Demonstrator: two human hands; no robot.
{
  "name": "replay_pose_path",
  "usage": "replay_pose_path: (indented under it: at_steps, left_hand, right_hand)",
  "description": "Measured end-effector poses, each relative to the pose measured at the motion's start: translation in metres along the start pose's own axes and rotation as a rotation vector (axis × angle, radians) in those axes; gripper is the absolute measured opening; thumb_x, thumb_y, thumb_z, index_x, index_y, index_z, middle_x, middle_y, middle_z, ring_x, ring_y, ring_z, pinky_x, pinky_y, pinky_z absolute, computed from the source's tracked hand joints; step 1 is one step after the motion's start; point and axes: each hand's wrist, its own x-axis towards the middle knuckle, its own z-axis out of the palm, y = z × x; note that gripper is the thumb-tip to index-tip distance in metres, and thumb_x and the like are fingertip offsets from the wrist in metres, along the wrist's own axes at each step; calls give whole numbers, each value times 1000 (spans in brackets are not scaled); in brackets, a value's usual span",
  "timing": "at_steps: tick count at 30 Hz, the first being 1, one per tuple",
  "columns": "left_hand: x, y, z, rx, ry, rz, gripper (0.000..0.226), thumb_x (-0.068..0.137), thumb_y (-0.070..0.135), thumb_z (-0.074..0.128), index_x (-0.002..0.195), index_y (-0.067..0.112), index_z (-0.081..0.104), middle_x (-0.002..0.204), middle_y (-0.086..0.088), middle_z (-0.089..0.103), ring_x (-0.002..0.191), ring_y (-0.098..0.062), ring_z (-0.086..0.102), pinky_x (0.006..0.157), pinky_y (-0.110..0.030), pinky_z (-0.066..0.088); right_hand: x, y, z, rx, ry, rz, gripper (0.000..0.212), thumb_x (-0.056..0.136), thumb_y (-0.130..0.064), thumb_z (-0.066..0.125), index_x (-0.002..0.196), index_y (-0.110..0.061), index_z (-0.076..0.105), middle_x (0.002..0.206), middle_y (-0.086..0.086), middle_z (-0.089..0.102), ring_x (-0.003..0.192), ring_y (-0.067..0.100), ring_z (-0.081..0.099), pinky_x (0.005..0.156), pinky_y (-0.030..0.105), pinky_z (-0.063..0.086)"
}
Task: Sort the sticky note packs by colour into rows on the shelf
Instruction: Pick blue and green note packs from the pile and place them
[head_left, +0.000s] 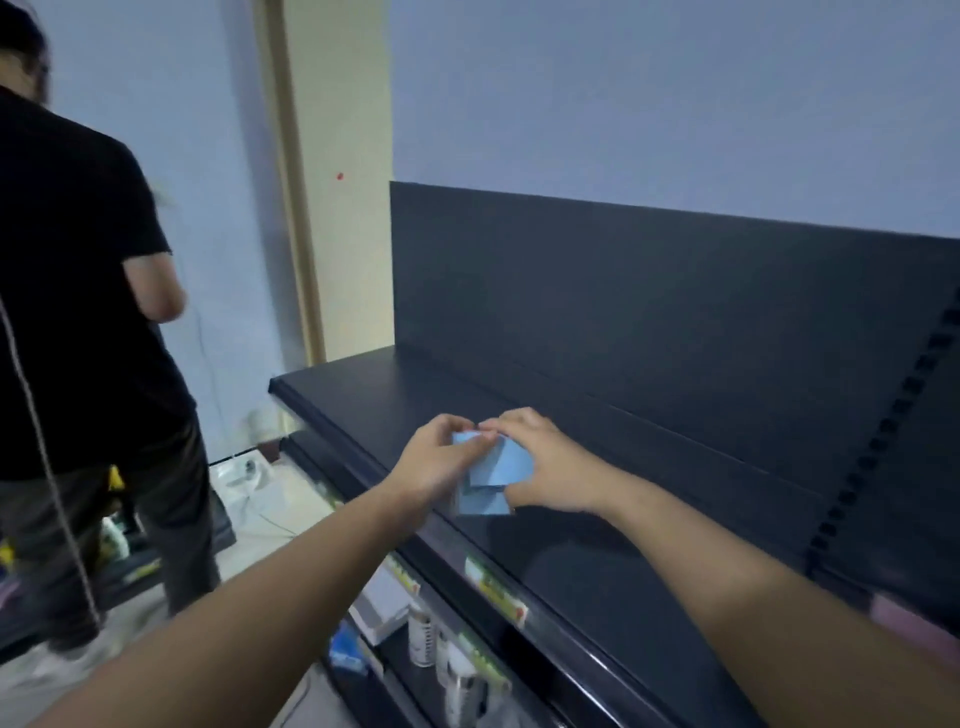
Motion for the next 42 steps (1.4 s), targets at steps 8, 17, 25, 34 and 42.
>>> replay_pose_path:
  at_steps: [8, 17, 25, 34, 42]
  left_hand:
    - [44, -34, -129, -163, 99, -112, 40, 95, 15, 50, 132, 15, 37, 105, -3, 51, 75, -13, 55, 53, -25, 46]
    - [136, -62, -176, -153, 6, -169, 72, 87, 9, 62, 143, 12, 17, 99, 2, 47, 79, -15, 59, 51, -21, 53]
    - [282, -73, -202, -201, 108, -226, 60, 80, -4, 66, 128, 5, 32, 111, -16, 54, 80, -23, 60, 57, -27, 50]
    - [413, -112, -223, -156, 133, -251, 38, 82, -11, 58, 113, 4, 42, 88, -6, 54, 75, -20, 56, 63, -31, 49]
    - [528, -129, -230, -81, -21, -233, 32, 81, -14, 45, 103, 7, 54, 86, -2, 59, 74, -14, 56, 63, -23, 46]
  right_hand:
    - [102, -62, 62, 457, 91, 220, 63, 83, -19, 65, 138, -17, 35, 129, 3, 50, 111, 14, 54, 91, 26, 46]
    - [204, -53, 87, 768, -2, 464, 16, 95, -15, 52, 102, -4, 60, 95, 10, 61, 77, 18, 60, 61, 25, 57]
    - [336, -2, 87, 850, 112, 559, 10, 93, -17, 54, 93, -8, 57, 90, 7, 61, 75, 18, 60, 66, 26, 54]
    - [452, 39, 115, 980, 246, 677, 1, 89, -8, 58, 88, -7, 58, 99, 14, 64, 73, 17, 61, 63, 24, 52]
    - [540, 63, 125, 1100, 435, 783, 13, 88, 0, 58, 101, 2, 58, 101, 16, 61, 84, 23, 61, 65, 22, 52]
